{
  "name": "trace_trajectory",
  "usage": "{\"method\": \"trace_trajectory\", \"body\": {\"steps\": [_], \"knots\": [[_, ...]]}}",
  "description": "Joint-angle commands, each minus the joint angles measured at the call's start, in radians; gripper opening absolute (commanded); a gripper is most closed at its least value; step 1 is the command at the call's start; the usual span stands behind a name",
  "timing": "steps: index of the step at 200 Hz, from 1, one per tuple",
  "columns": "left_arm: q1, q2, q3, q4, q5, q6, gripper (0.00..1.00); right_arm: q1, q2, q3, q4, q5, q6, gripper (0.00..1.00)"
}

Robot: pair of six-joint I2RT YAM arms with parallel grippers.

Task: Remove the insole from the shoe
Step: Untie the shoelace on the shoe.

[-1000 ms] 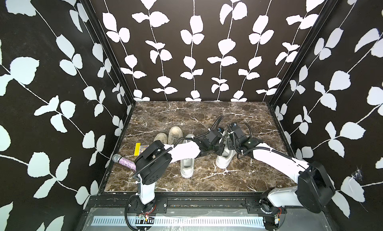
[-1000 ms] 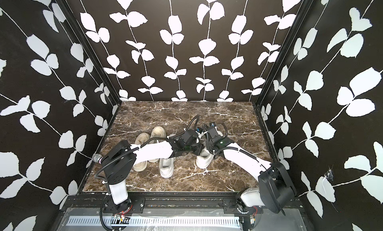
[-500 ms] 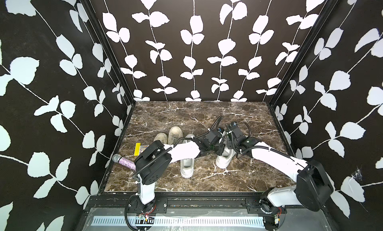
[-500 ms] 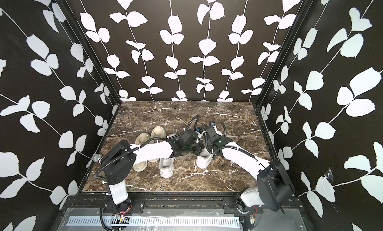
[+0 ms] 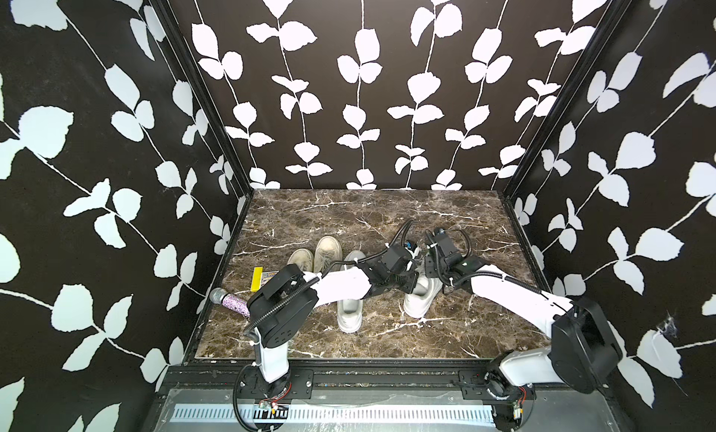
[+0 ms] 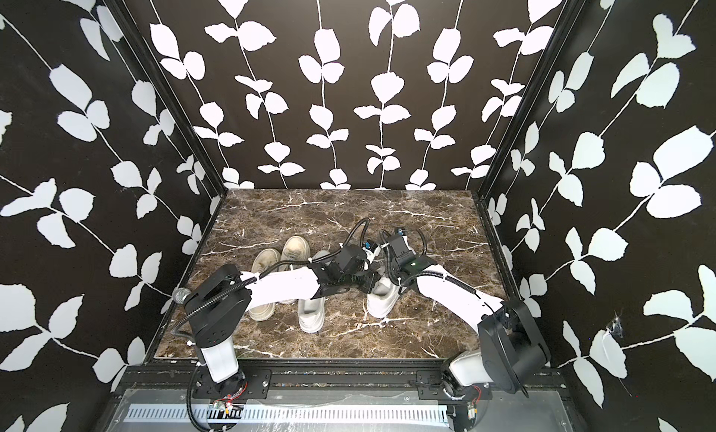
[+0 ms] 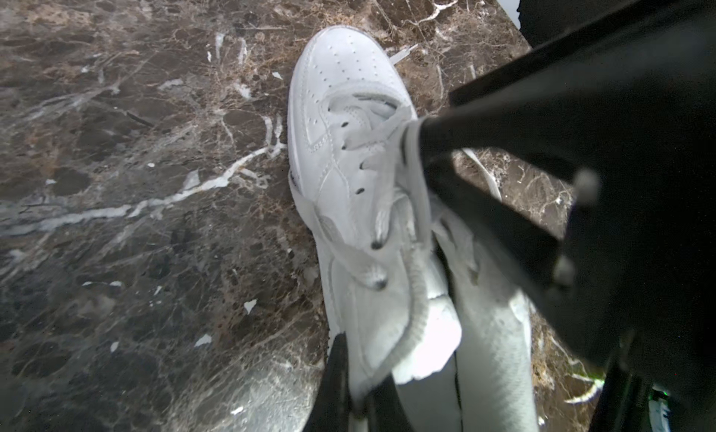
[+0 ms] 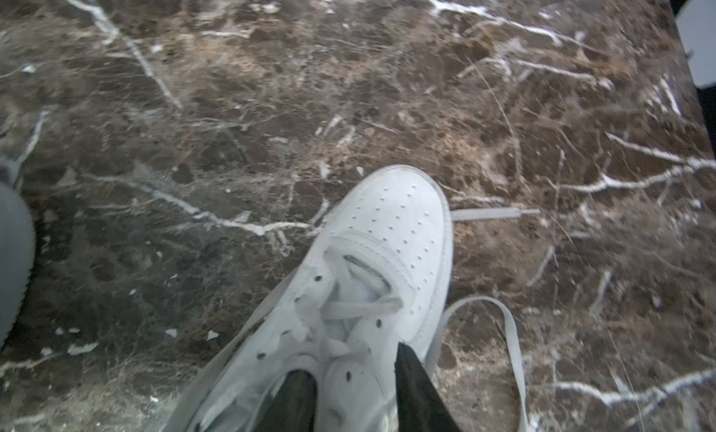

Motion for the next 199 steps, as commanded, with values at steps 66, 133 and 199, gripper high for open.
{"method": "trace_trajectory", "body": {"steps": [66, 133, 199], "knots": [[-0.004, -0.113, -0.059, -0.053, 0.012, 0.015, 0.00, -0.041, -0.011, 0.049, -0.087, 0.345, 0.107, 0.41], [-0.003, -0.151, -0.114, -0.041, -0.053, 0.006, 0.00, -0.116, 0.001, 0.042, -0.098, 0.199, 0.138, 0.48], [-0.003, -0.099, -0.029, -0.066, -0.061, 0.015, 0.00, -0.014, -0.148, -0.110, 0.177, -0.195, -0.060, 0.60]]}}
